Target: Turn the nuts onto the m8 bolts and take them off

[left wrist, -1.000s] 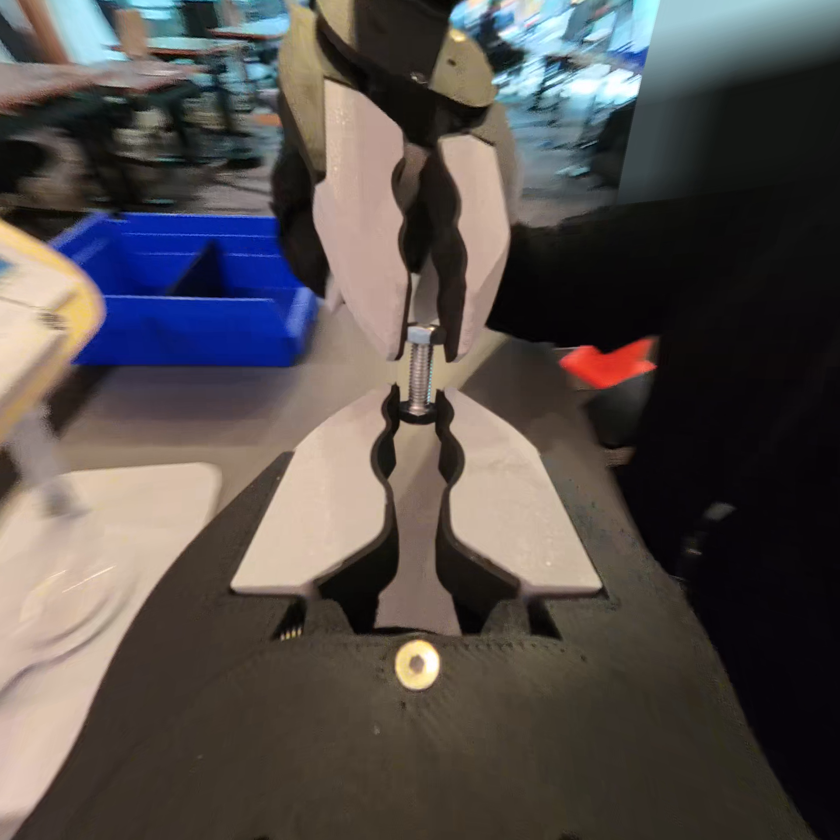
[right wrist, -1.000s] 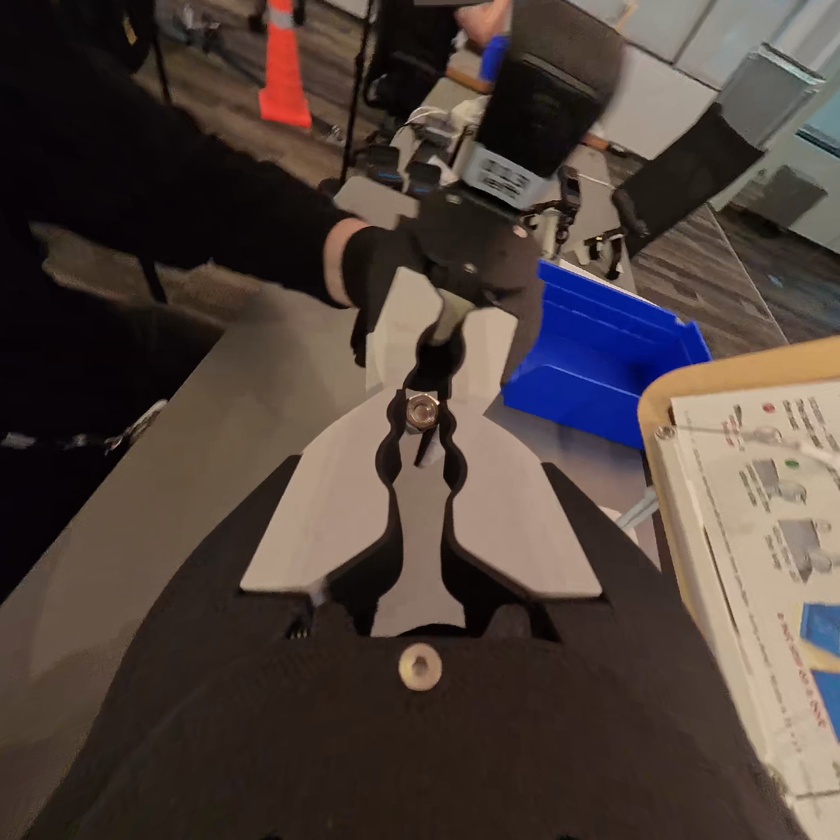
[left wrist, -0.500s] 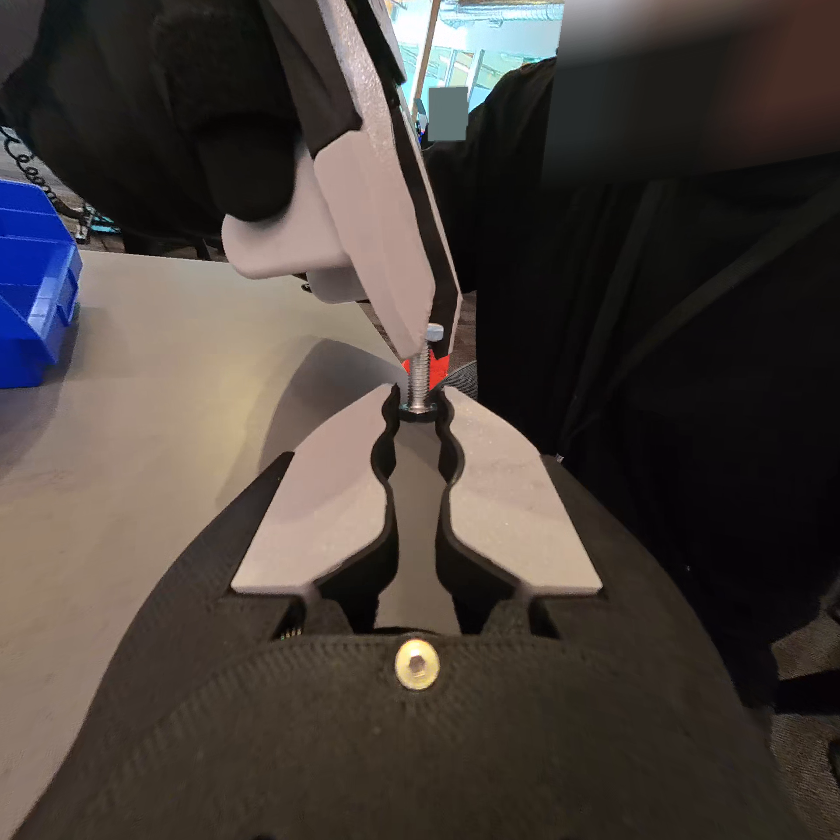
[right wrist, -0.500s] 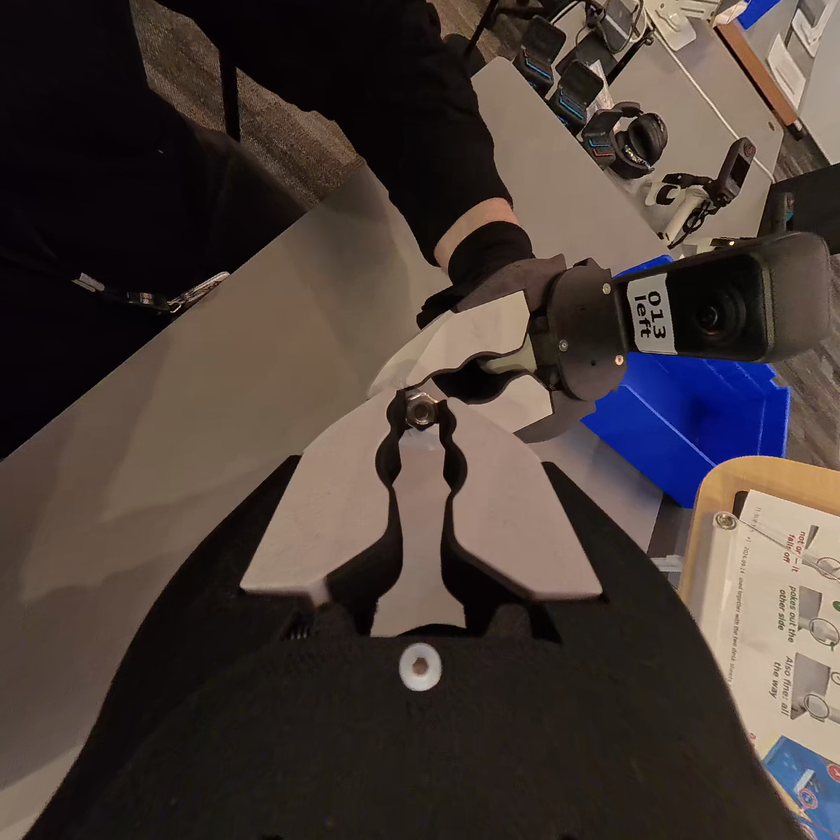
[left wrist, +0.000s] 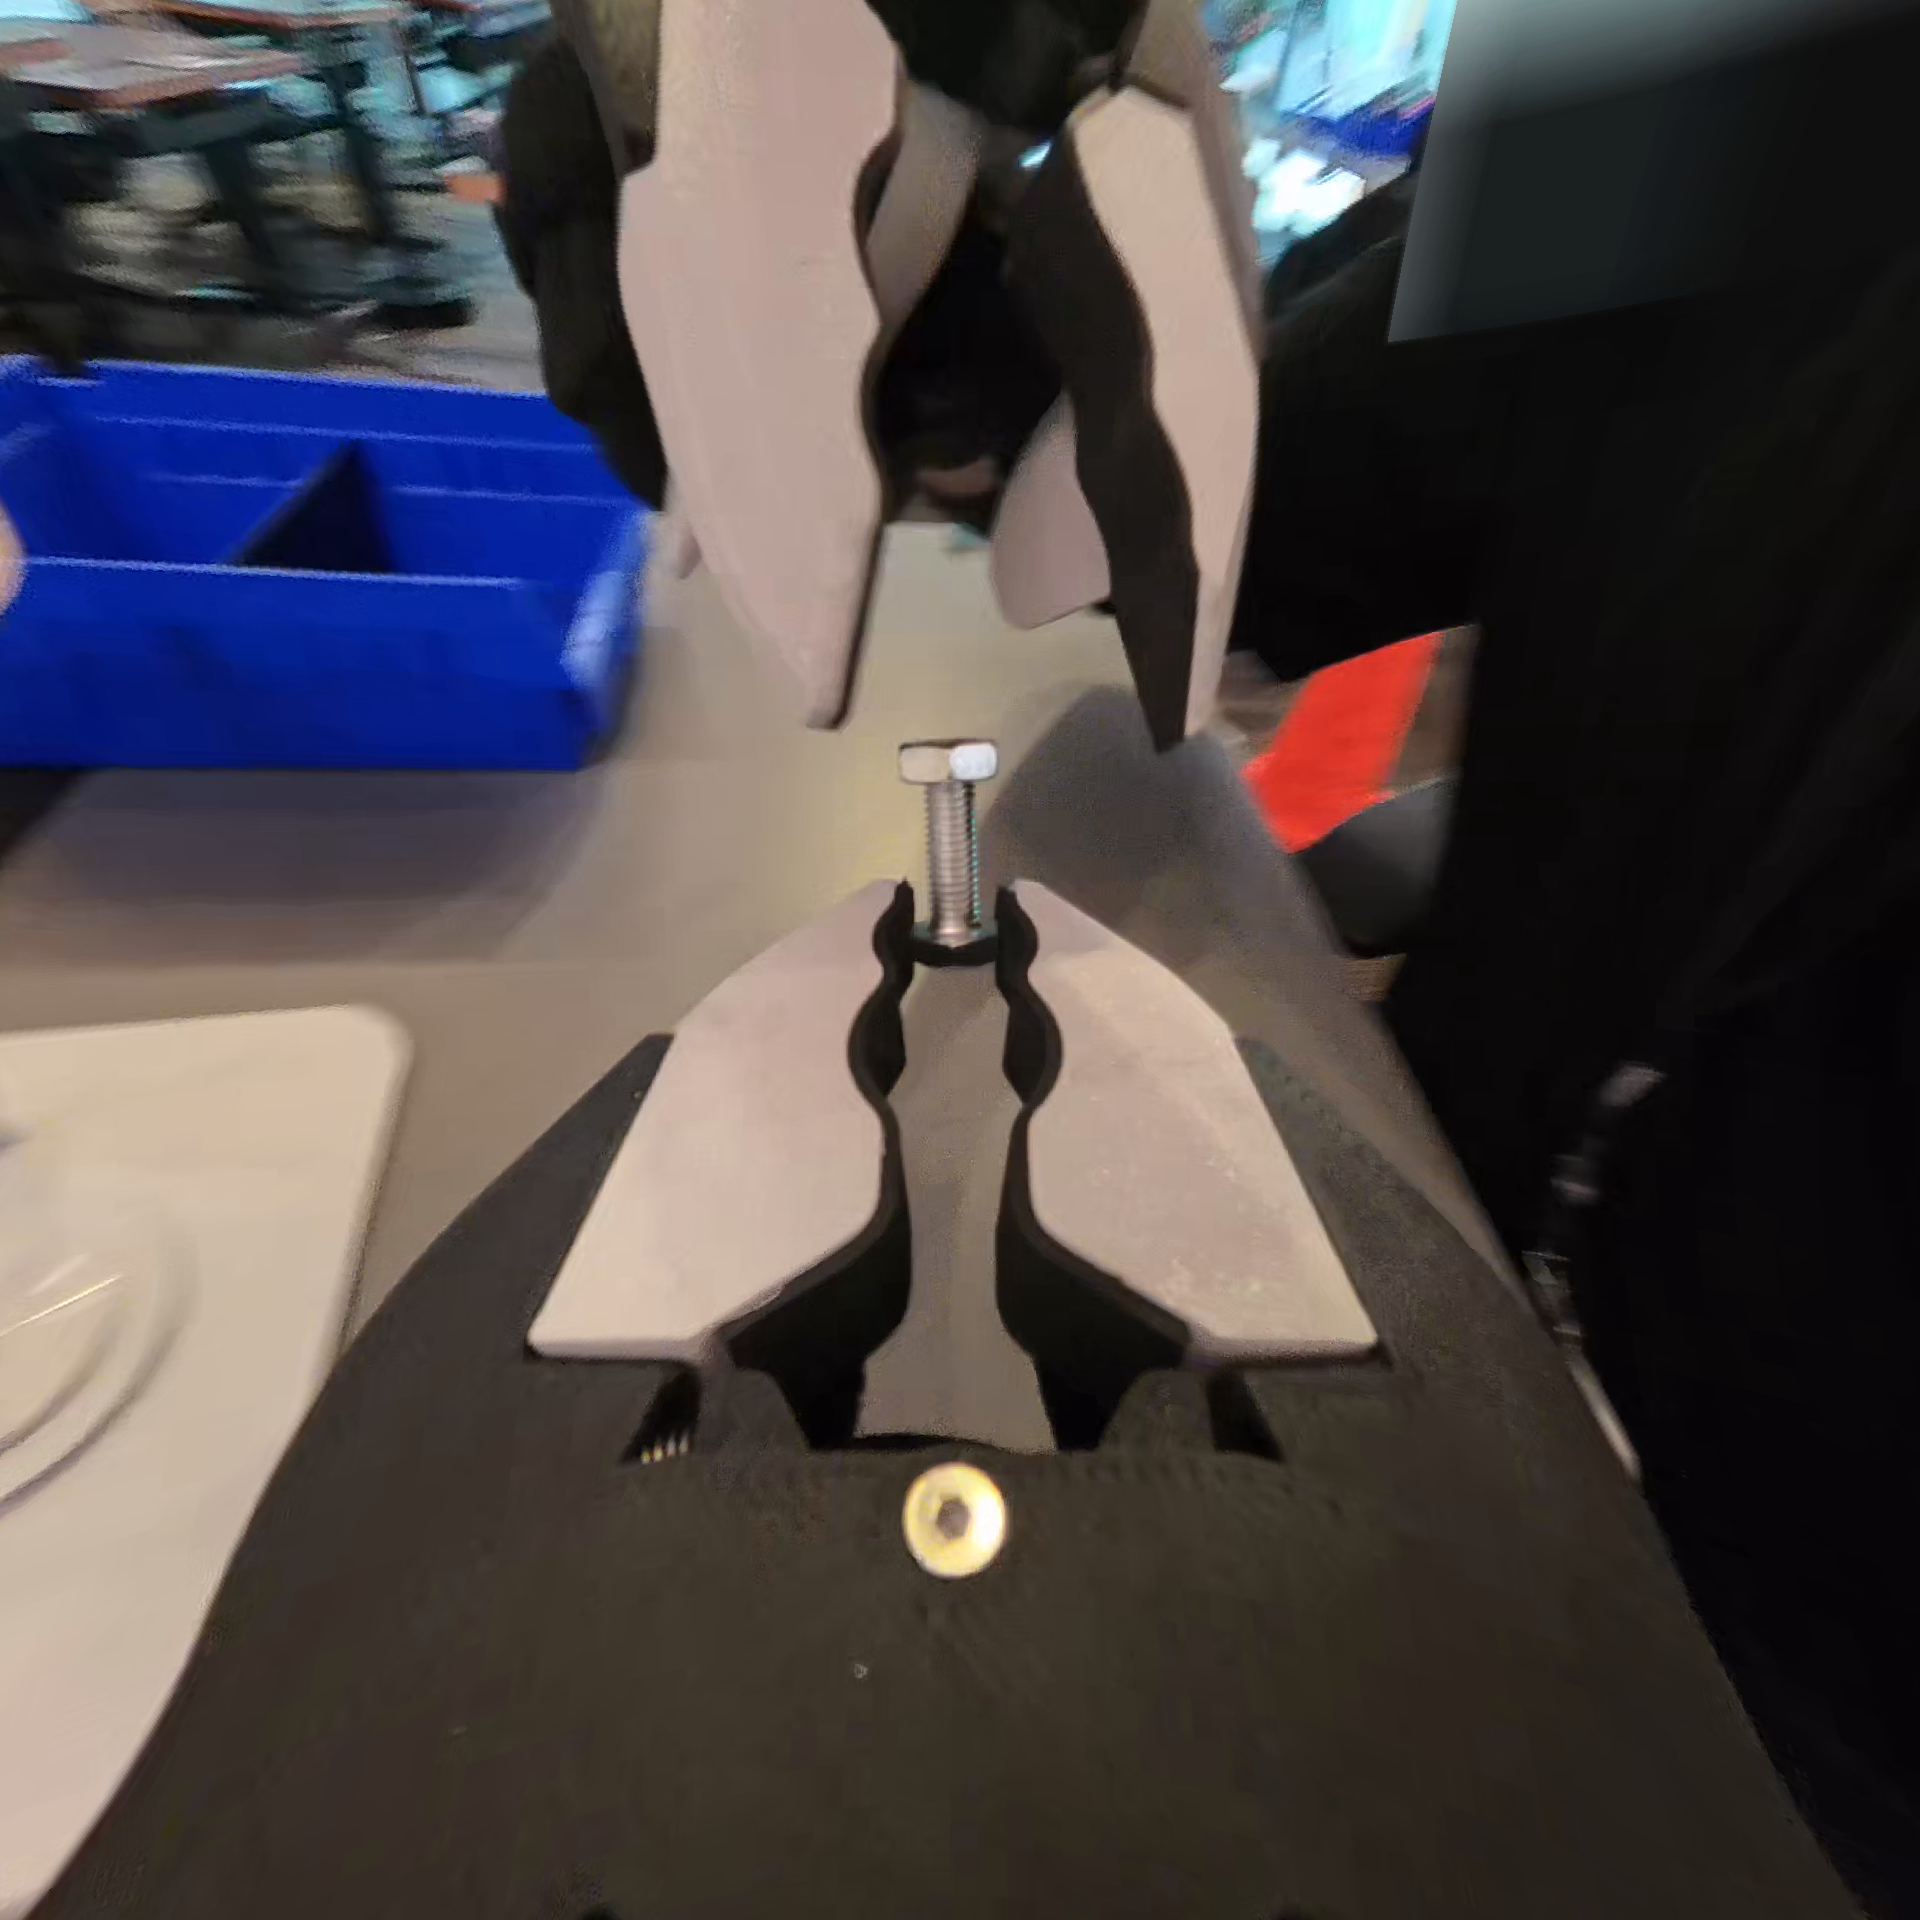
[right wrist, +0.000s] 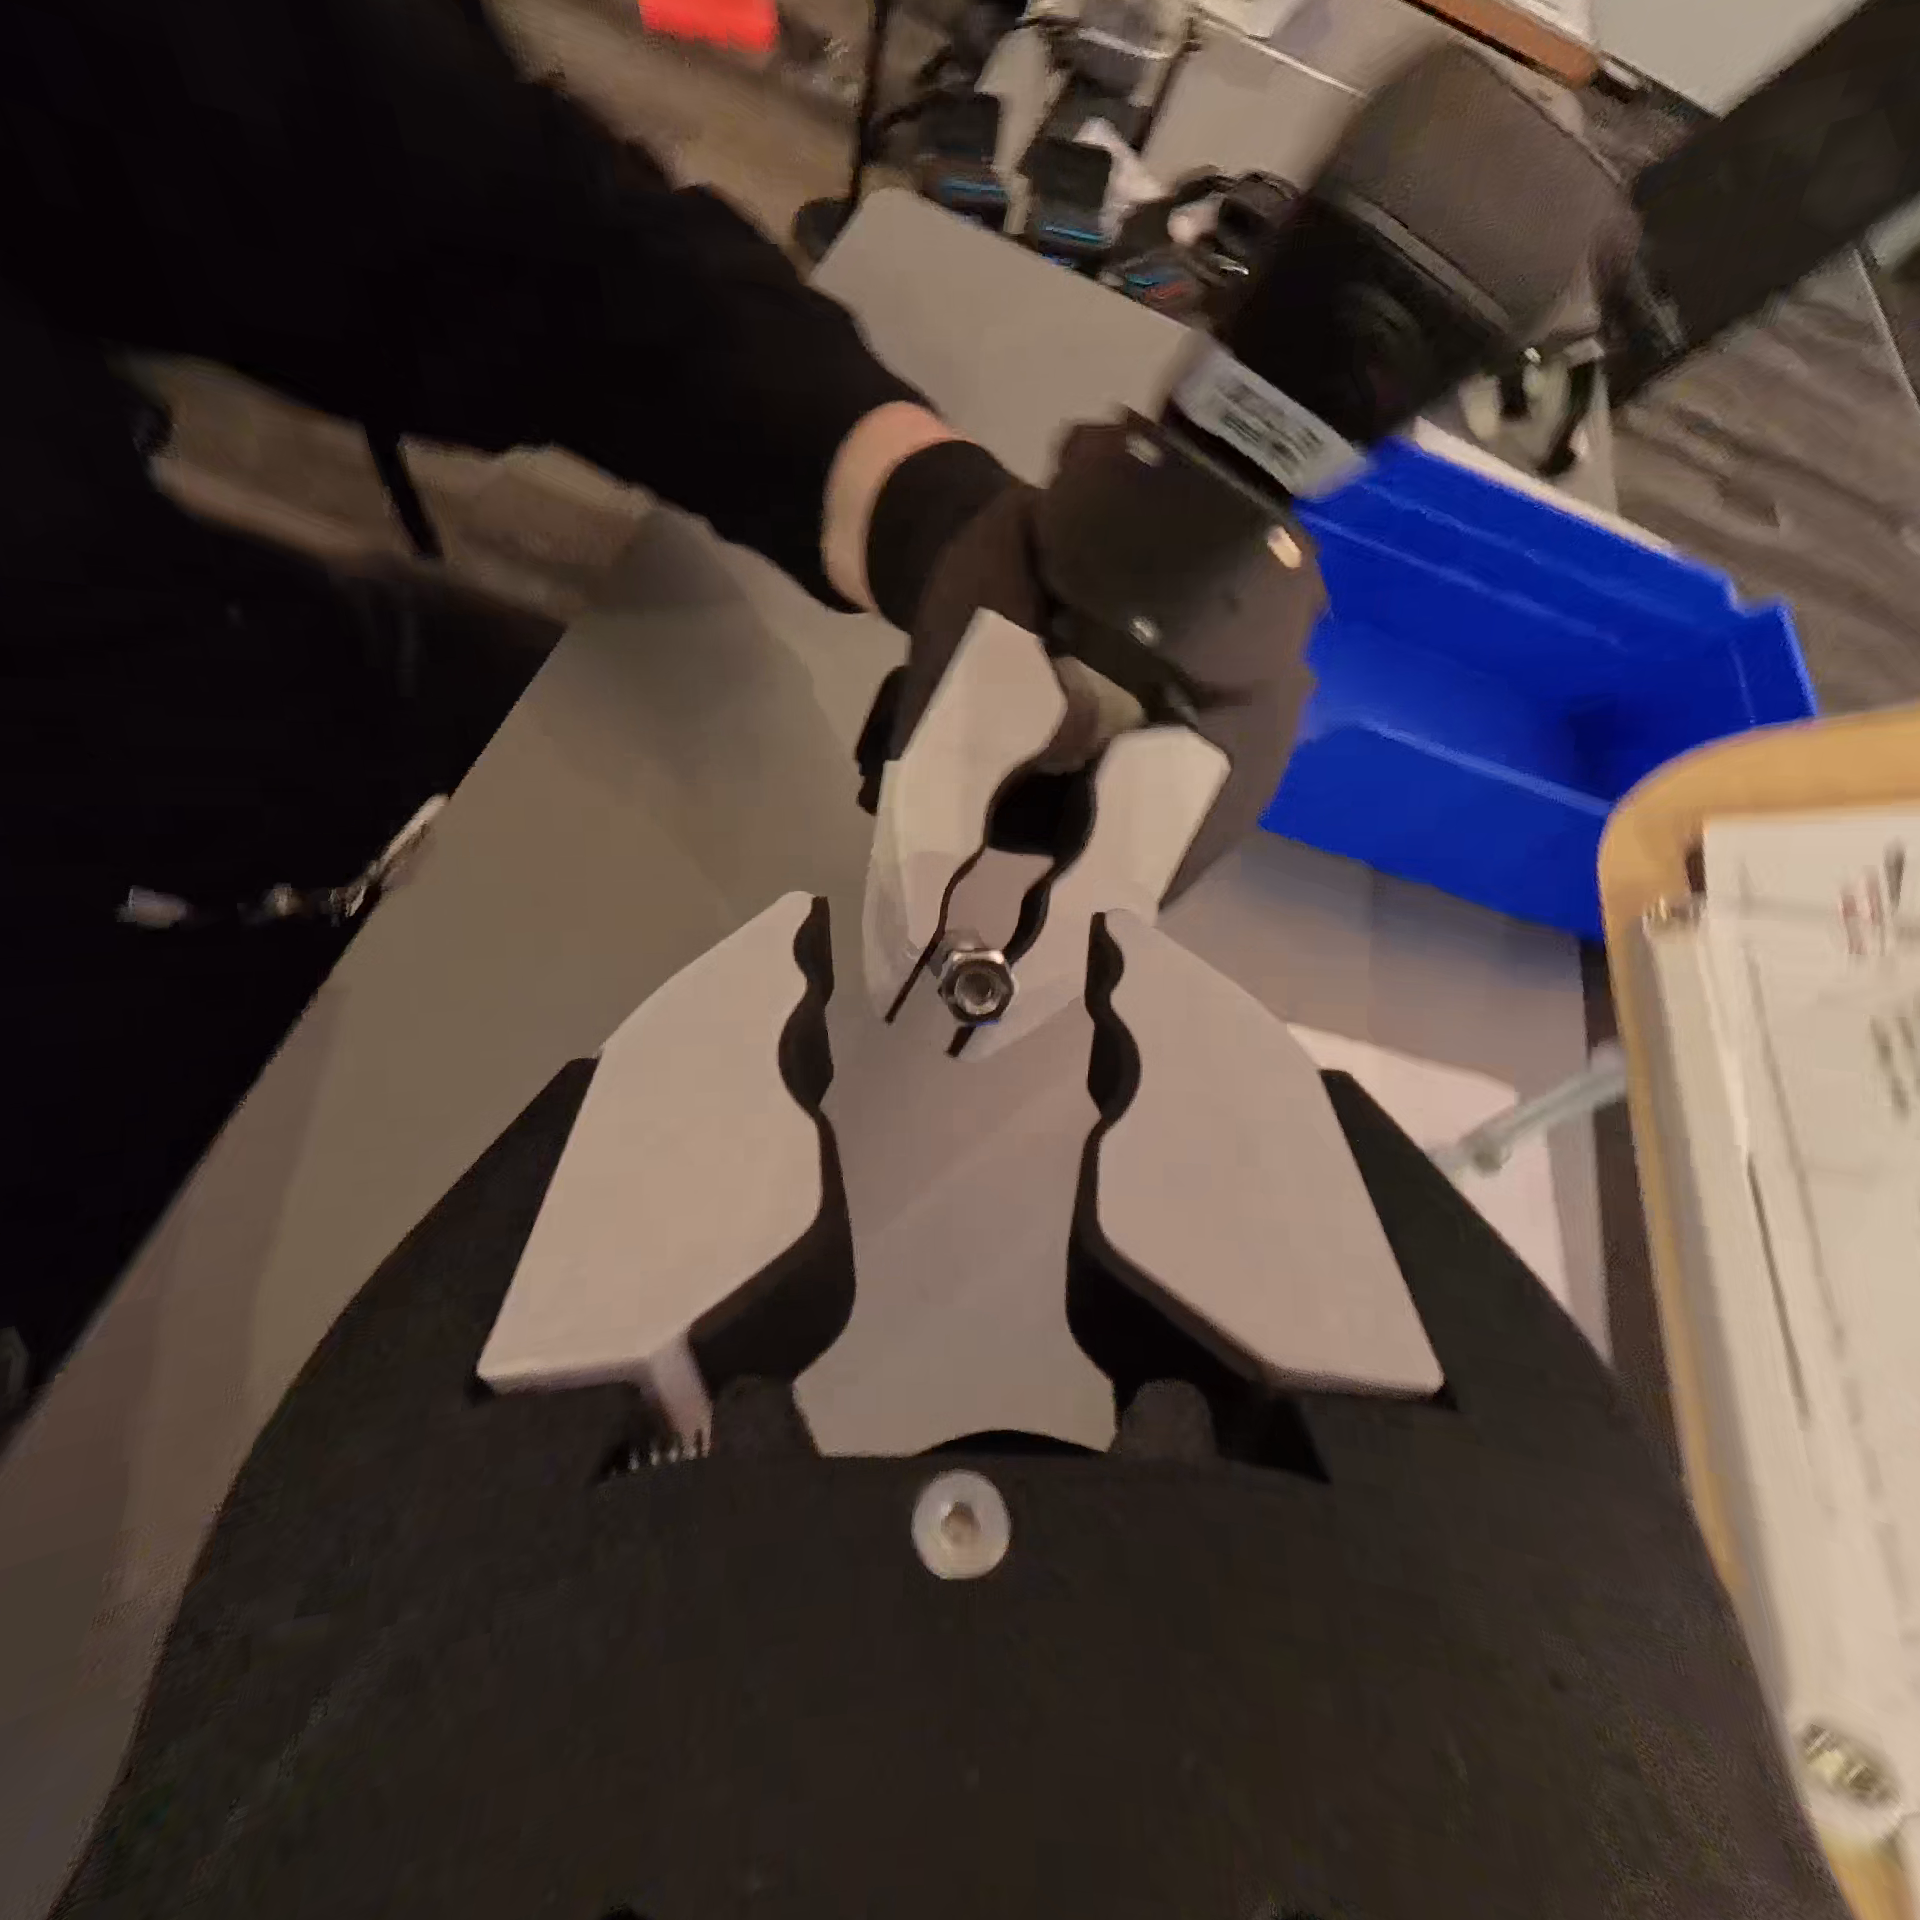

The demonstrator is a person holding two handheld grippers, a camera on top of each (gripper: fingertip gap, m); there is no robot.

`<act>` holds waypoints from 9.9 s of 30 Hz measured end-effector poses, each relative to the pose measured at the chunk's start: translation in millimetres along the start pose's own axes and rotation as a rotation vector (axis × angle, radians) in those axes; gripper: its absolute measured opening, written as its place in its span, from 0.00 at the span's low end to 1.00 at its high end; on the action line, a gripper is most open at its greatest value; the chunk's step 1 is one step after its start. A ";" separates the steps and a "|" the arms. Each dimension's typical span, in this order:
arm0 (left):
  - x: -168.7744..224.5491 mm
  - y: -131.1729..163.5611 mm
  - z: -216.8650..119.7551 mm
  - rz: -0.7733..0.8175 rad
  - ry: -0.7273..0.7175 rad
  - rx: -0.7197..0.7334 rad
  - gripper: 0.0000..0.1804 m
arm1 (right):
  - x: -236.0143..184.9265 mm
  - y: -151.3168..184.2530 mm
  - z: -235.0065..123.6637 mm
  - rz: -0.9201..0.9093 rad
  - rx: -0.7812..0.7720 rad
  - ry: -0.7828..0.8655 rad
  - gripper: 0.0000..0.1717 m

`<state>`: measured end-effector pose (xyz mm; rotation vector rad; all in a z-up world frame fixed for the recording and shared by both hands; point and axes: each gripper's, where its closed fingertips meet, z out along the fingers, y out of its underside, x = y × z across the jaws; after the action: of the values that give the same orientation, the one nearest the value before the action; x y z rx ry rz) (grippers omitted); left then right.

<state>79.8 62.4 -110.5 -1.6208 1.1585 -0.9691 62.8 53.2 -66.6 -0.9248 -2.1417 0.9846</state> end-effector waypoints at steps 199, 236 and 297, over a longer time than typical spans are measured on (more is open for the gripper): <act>-145.4 219.3 -392.0 -0.699 -1.469 0.059 0.02 | 39.6 402.2 -305.1 1.163 -0.249 1.204 0.02; -34.4 153.2 -453.3 -0.482 -1.561 0.580 0.03 | -104.6 318.8 -241.1 0.816 -0.228 0.718 0.03; 121.4 98.1 -545.7 -0.226 -1.778 0.704 0.03 | 28.8 40.6 276.6 -0.288 -0.760 -0.355 0.03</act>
<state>-422.6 -189.7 -31.6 -1.2621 -0.5466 0.1929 -145.4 -12.4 -243.5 -0.7555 -2.9287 0.1711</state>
